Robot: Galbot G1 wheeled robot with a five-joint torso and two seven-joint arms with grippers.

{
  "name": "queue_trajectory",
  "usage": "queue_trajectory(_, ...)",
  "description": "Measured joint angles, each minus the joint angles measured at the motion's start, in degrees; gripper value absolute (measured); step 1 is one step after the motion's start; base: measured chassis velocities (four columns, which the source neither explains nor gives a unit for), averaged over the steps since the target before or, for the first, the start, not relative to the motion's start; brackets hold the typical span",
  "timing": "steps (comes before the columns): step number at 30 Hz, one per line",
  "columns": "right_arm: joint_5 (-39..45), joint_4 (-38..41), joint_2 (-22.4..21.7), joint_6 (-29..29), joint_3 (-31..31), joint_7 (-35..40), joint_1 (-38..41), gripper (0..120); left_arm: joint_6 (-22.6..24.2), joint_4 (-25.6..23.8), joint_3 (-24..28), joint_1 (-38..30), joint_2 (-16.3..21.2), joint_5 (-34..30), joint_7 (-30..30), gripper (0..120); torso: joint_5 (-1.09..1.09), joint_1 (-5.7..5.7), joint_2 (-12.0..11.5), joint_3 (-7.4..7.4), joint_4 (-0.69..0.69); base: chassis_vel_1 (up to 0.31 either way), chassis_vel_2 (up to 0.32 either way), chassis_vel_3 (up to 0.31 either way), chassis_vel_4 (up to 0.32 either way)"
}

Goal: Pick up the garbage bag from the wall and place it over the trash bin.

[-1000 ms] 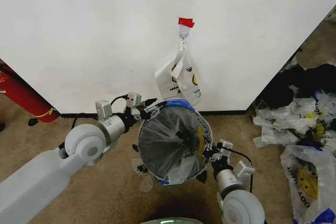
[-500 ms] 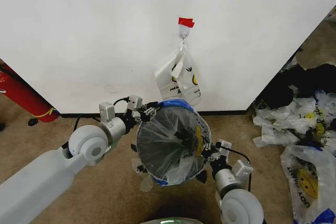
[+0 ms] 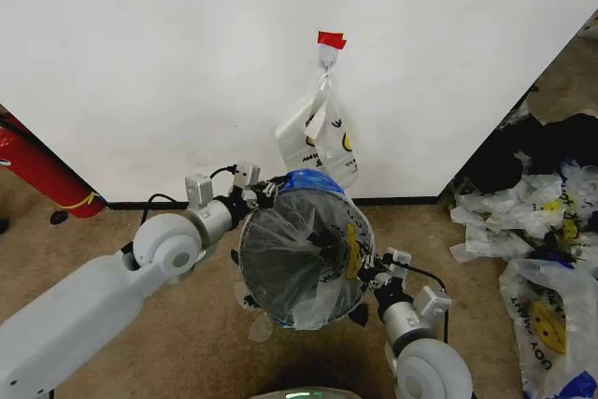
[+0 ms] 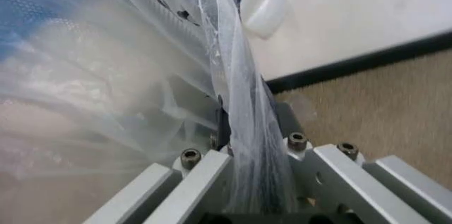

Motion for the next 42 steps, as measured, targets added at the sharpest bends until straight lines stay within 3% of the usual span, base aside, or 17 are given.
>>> queue_trajectory(6,-4.08,0.08,-0.52,2.20,-0.44,-2.82,-1.00,0,1.73,2.20,8.14,-7.49,1.18,-0.41,2.07,0,0.02,0.00,0.00,0.00,0.01,0.000,0.000,0.000,0.000)
queue_trajectory(8,-5.13,0.17,-1.17,3.51,-0.09,-3.90,-1.95,0,2.80,5.38,11.28,-11.46,1.69,-0.38,4.08,0,-0.01,0.00,0.00,0.00,0.00,0.000,0.000,0.000,0.000)
queue_trajectory(13,-5.40,0.11,-1.20,4.09,-0.15,-4.40,-2.52,0,2.94,8.40,11.95,-13.91,2.50,-0.62,5.18,0,0.00,0.00,0.00,0.00,0.01,0.000,0.000,0.000,0.000)
queue_trajectory(26,-5.67,-0.51,-1.59,5.10,-0.81,-5.63,-1.58,0,5.94,9.45,13.87,-18.04,4.33,-2.76,8.27,0,0.00,0.00,0.01,0.00,0.01,0.000,0.000,0.000,0.000)
queue_trajectory(32,-8.28,-1.07,-1.83,8.09,-1.15,-8.52,-2.45,0,8.65,15.55,20.40,-25.74,1.16,1.20,11.50,0,-0.01,0.00,0.00,0.00,-0.01,0.000,0.000,0.000,0.000)
queue_trajectory(42,-8.58,-0.49,-1.81,8.56,-1.30,-8.99,-3.16,0,9.89,19.17,25.57,-29.85,-0.77,6.02,14.04,0,0.00,0.00,0.00,0.00,0.00,0.000,0.000,0.000,0.000)
